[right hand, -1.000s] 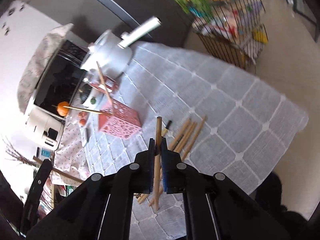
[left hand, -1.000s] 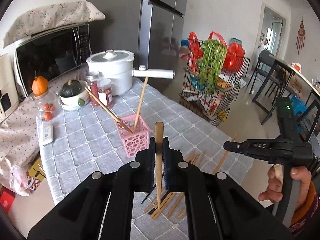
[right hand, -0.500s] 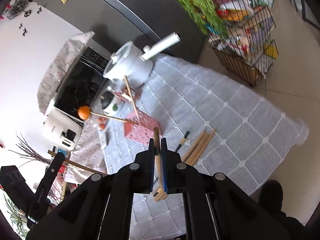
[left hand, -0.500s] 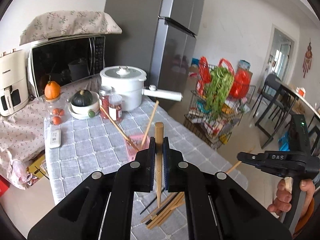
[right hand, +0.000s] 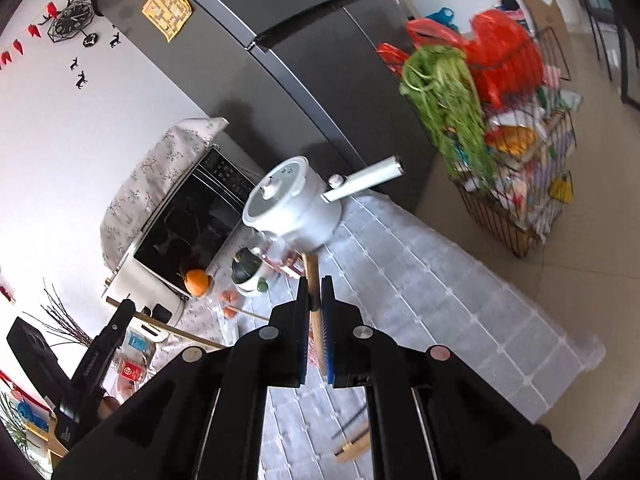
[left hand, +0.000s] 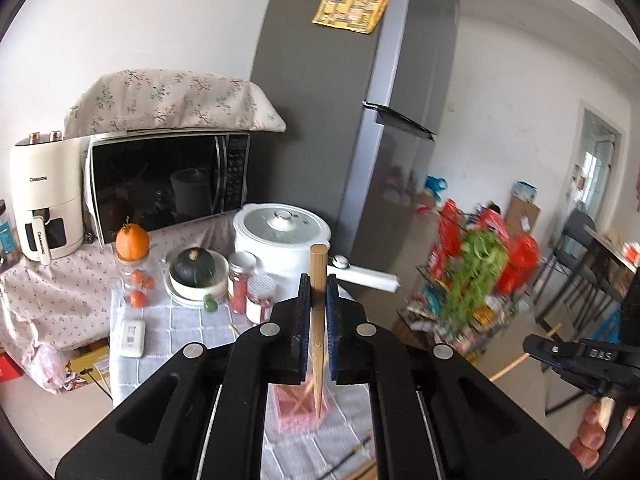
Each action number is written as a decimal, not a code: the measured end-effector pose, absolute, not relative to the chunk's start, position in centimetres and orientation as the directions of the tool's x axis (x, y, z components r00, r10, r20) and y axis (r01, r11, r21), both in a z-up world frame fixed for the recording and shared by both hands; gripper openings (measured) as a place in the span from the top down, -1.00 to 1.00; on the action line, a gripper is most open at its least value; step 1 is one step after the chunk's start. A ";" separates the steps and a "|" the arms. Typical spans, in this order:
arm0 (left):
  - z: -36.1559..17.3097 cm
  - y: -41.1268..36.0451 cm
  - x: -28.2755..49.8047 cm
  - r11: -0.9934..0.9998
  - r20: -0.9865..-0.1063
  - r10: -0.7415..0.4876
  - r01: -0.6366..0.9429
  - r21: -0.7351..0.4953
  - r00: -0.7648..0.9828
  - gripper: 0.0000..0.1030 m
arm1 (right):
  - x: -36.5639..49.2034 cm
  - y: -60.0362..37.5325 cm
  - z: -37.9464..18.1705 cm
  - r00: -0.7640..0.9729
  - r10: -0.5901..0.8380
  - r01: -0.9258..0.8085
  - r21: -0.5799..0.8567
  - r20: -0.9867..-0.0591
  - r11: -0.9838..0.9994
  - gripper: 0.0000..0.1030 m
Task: Organize utensils
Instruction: 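Drop the chopstick into the pink holder by opening the left gripper, then move the left gripper back over the remaining chopsticks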
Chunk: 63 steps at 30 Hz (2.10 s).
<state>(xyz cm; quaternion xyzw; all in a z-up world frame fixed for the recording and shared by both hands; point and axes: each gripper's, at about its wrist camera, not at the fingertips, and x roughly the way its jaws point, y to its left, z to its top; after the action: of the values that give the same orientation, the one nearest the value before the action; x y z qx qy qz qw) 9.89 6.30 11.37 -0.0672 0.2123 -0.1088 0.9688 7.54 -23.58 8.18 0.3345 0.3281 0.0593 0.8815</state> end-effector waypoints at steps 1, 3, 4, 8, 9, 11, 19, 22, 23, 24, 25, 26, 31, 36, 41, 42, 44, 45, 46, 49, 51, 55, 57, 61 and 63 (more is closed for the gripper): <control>11.2 6.3 10.5 0.970 -0.397 -0.225 0.168 -0.175 0.890 0.88 | 8.0 -23.4 8.3 0.778 0.326 0.110 0.628 -0.537 0.771 0.88; 10.5 6.3 12.0 0.975 -0.402 -0.197 0.136 -0.175 0.894 0.88 | 9.3 -22.7 8.6 0.780 0.330 0.098 0.624 -0.532 0.775 0.88; 10.0 6.2 12.7 0.976 -0.408 -0.190 0.127 -0.176 0.893 0.87 | 9.9 -22.4 8.7 0.779 0.333 0.091 0.622 -0.531 0.778 0.88; 6.9 6.7 15.5 0.974 -0.486 -0.178 0.085 -0.208 0.855 0.81 | 11.8 -21.1 8.5 0.773 0.341 0.080 0.617 -0.534 0.783 0.88; 6.4 7.0 15.5 0.971 -0.496 -0.184 0.080 -0.224 0.848 0.78 | 12.3 -20.7 8.4 0.769 0.344 0.081 0.616 -0.538 0.784 0.88; 6.0 7.8 14.7 0.968 -0.486 -0.182 0.068 -0.243 0.854 0.73 | 13.2 -20.0 8.2 0.760 0.348 0.079 0.611 -0.549 0.788 0.88; 5.9 12.0 10.7 0.936 -0.440 -0.198 0.035 -0.351 0.876 0.62 | 16.2 -16.6 7.0 0.729 0.334 0.080 0.559 -0.598 0.825 0.88; 5.5 12.6 10.8 0.935 -0.456 -0.198 0.029 -0.353 0.868 0.62 | 17.2 -15.4 6.3 0.715 0.327 0.086 0.542 -0.618 0.836 0.88; 5.5 12.7 10.9 0.934 -0.458 -0.199 0.027 -0.355 0.867 0.62 | 17.4 -15.1 6.1 0.712 0.324 0.089 0.538 -0.622 0.838 0.88; 5.4 12.9 11.0 0.932 -0.460 -0.201 0.025 -0.362 0.865 0.62 | 17.7 -14.7 5.8 0.708 0.323 0.092 0.535 -0.628 0.840 0.88; 5.2 12.9 11.2 0.931 -0.467 -0.205 0.025 -0.363 0.860 0.60 | 17.9 -14.5 5.6 0.705 0.322 0.094 0.533 -0.632 0.841 0.88; 5.1 12.8 11.4 0.932 -0.475 -0.206 0.024 -0.361 0.855 0.58 | 18.3 -14.1 5.2 0.702 0.318 0.099 0.529 -0.637 0.843 0.88; 4.1 12.6 11.7 0.936 -0.509 -0.209 0.020 -0.351 0.835 0.53 | 20.5 -12.6 3.0 0.667 0.340 0.106 0.536 -0.663 0.837 0.82; 3.9 12.2 11.5 0.942 -0.515 -0.213 0.034 -0.335 0.830 0.45 | 20.3 -12.5 2.3 0.662 0.317 0.128 0.520 -0.679 0.845 0.50; 3.6 11.4 11.3 0.946 -0.524 -0.215 0.042 -0.322 0.824 0.39 | 18.2 -13.1 3.0 0.705 0.237 0.134 0.454 -0.668 0.881 0.12; 3.4 11.2 11.3 0.948 -0.529 -0.215 0.044 -0.316 0.821 0.38 | 17.8 -13.2 3.0 0.709 0.225 0.133 0.439 -0.669 0.888 0.12; 3.2 10.6 11.2 0.952 -0.538 -0.212 0.048 -0.302 0.816 0.32 | 16.9 -13.3 2.9 0.714 0.195 0.140 0.409 -0.673 0.902 0.12; 3.1 10.4 11.2 0.954 -0.541 -0.210 0.050 -0.296 0.814 0.30 | 16.6 -13.4 2.8 0.715 0.187 0.140 0.400 -0.674 0.906 0.12; 2.9 10.1 11.1 0.956 -0.546 -0.209 0.052 -0.288 0.811 0.23 | 16.3 -13.4 2.7 0.717 0.180 0.139 0.391 -0.673 0.910 0.10; 2.4 9.5 11.0 0.960 -0.555 -0.203 0.054 -0.274 0.806 0.00 | 15.3 -13.3 2.1 0.718 0.156 0.143 0.363 -0.678 0.921 0.03; 1.9 8.9 11.0 0.966 -0.567 -0.196 0.057 -0.253 0.800 -0.04 | 14.7 -13.2 1.7 0.723 0.135 0.147 0.341 -0.678 0.929 -0.03; 0.9 7.9 11.0 0.975 -0.591 -0.178 0.058 -0.216 0.786 -0.24 | 13.4 -13.1 0.6 0.725 0.101 0.153 0.302 -0.681 0.941 -0.10; 0.4 7.5 11.0 0.978 -0.597 -0.170 0.057 -0.203 0.784 -0.34 | 12.9 -13.1 0.1 0.725 0.086 0.154 0.283 -0.683 0.947 -0.15; -0.2 6.6 10.8 0.982 -0.610 -0.162 0.068 -0.174 0.776 -0.63 | 12.1 -13.3 -1.1 0.719 0.056 0.172 0.256 -0.693 0.951 -0.34; -0.5 6.1 10.7 0.985 -0.613 -0.152 0.071 -0.154 0.775 -0.71 | 11.9 -13.6 -1.6 0.713 0.040 0.185 0.243 -0.700 0.952 -0.45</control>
<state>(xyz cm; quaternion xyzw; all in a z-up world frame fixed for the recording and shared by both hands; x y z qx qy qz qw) 10.67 6.11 -0.48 -0.0612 0.3299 -0.0592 0.9402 11.88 -13.59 -1.60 0.1495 0.3768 -0.0398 0.9133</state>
